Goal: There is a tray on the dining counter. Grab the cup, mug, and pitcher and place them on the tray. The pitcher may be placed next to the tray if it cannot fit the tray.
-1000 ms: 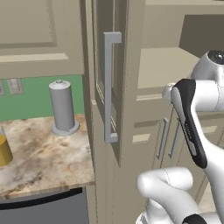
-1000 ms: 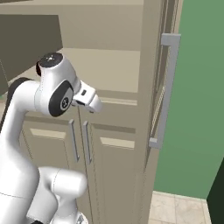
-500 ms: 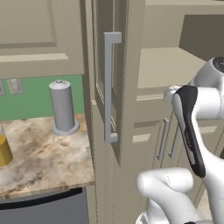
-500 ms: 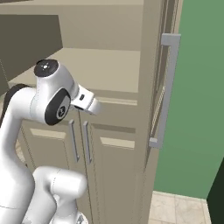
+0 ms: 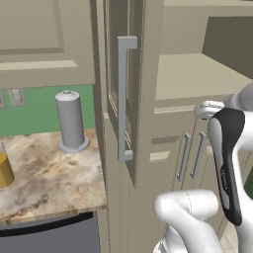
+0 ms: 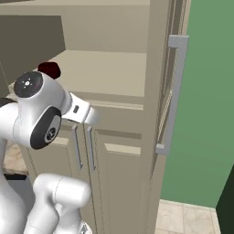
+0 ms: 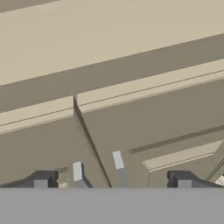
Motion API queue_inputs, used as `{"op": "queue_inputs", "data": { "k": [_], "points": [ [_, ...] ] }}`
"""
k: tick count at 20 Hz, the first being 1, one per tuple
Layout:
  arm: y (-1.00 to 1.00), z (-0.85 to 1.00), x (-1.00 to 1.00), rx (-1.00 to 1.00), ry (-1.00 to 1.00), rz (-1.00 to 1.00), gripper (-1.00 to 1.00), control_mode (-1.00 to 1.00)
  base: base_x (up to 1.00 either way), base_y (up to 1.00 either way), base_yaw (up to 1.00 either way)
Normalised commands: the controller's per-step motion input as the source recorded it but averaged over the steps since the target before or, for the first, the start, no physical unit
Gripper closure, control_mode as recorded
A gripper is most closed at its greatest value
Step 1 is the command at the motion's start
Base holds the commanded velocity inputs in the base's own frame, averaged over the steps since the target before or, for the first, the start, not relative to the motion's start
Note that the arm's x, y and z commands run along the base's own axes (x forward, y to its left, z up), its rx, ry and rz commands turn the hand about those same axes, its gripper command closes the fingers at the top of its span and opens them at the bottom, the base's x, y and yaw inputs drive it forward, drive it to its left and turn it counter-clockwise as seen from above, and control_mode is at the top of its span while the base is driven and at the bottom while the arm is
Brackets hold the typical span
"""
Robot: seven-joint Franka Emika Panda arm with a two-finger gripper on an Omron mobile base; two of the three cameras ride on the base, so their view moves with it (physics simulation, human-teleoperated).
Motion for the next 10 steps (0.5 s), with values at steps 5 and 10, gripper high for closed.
{"op": "queue_inputs", "data": {
  "k": [5, 10],
  "points": [
    [0.0, 0.57, -0.01, 0.0, -0.14, 0.08, -1.0, -1.0, 0.0, 0.0, 0.0],
    [0.0, 0.65, -0.14, 0.0, -0.03, 0.08, -1.0, -1.0, 0.0, 0.0, 0.0]
  ]
}}
